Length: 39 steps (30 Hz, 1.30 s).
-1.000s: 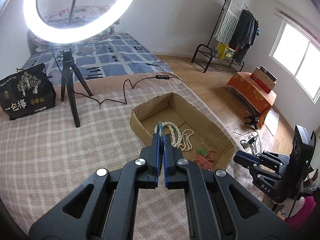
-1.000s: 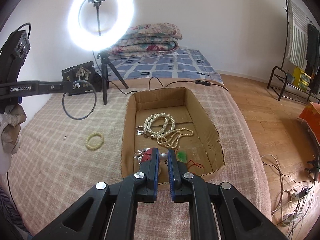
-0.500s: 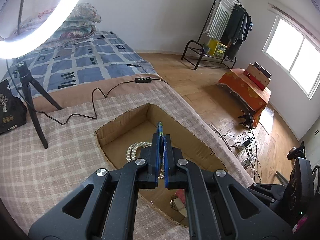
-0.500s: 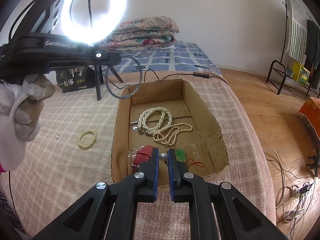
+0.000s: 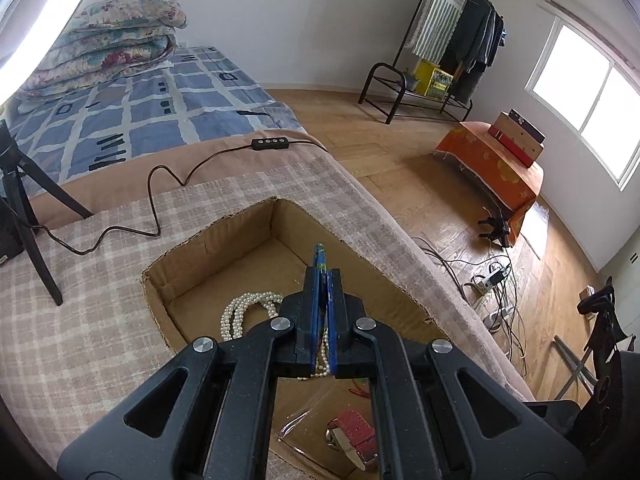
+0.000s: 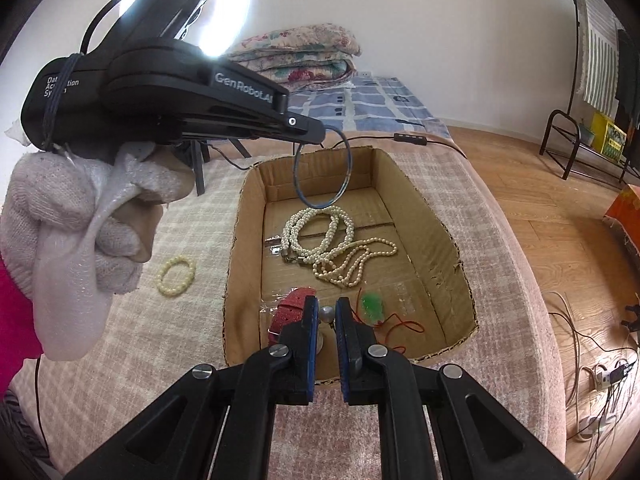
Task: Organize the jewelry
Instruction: 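Open both tools to release the bangle and earring in the box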
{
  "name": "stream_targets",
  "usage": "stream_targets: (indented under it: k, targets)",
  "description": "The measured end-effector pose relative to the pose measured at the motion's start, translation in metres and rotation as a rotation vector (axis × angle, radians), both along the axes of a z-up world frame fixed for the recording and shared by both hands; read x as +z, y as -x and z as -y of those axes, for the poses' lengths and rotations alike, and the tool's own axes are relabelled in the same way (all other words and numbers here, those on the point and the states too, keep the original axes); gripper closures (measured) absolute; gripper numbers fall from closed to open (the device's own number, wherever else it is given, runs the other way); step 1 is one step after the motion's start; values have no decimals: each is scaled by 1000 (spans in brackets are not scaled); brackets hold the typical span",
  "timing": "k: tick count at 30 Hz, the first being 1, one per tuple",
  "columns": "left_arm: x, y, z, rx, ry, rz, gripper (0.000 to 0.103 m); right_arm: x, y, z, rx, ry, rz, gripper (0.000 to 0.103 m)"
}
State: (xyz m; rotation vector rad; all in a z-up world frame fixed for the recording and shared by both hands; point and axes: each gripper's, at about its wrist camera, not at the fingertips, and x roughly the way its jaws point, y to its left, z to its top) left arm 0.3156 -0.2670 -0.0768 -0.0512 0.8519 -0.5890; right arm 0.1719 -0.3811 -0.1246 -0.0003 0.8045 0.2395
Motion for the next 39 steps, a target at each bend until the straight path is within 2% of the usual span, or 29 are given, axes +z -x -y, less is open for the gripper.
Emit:
stream_targets:
  k: [3, 7, 9, 10, 11, 12, 15, 19, 26, 39]
  targets:
    - [3, 3, 3, -4, -2, 11, 102, 0, -1, -1, -1, 2, 0, 95]
    - [8, 5, 5, -6, -7, 29, 100, 2, 0, 0, -16, -2, 11, 72]
    - [10, 6, 6, -7, -17, 38, 78, 3, 1, 0, -23, -1, 15, 56]
    - [12, 7, 5, -4, -19, 49, 57, 4, 2, -1, -33, 7, 25, 36]
    - [14, 9, 4, 2, -18, 64, 47, 6, 3, -1, -45, 14, 41, 20]
    - [15, 10, 3, 5, -15, 75, 47, 7, 5, -2, -55, 19, 60, 18]
    - [17, 12, 3, 2, -25, 79, 46, 11, 5, -4, -57, 28, 66, 14]
    - [20, 16, 0, 10, -24, 86, 33, 14, 8, -7, -62, 42, 82, 7]
    - [30, 23, -8, 22, -25, 93, 32, 20, 14, -10, -71, 65, 96, 0]
    - [62, 47, -37, 60, -28, 137, 31, 33, 27, -22, -55, 95, 115, 0]
